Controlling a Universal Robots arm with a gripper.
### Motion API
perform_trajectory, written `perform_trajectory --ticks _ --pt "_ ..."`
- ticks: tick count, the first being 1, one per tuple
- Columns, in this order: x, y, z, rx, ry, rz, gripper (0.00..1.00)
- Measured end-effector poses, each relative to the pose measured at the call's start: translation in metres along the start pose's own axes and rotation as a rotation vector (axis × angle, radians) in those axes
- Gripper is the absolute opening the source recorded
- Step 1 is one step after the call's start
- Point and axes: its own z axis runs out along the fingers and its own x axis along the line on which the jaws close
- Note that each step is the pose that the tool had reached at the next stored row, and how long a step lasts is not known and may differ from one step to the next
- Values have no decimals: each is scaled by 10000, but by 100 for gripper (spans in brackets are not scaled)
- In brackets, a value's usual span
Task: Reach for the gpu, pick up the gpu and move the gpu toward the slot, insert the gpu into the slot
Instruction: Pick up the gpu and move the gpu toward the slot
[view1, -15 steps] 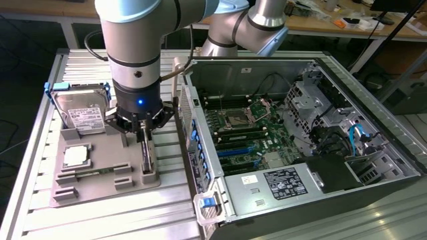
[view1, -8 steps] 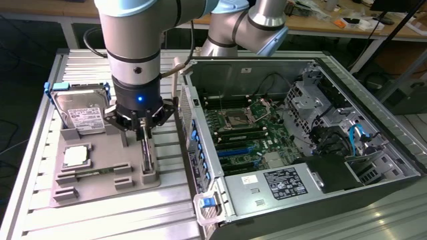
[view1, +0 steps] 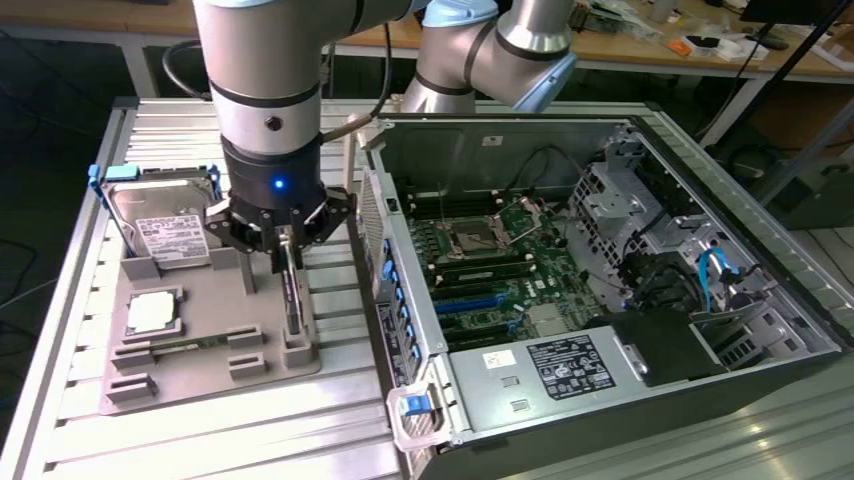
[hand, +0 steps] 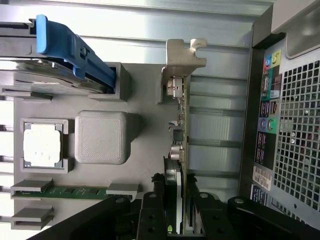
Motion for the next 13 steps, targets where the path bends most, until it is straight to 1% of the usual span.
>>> perform_trajectory --ticks 4,7,13 --pt "1 3 -104 0 1 0 27" --pt "1 6 -199 1 1 0 27" --pt "2 14 -460 1 1 0 27"
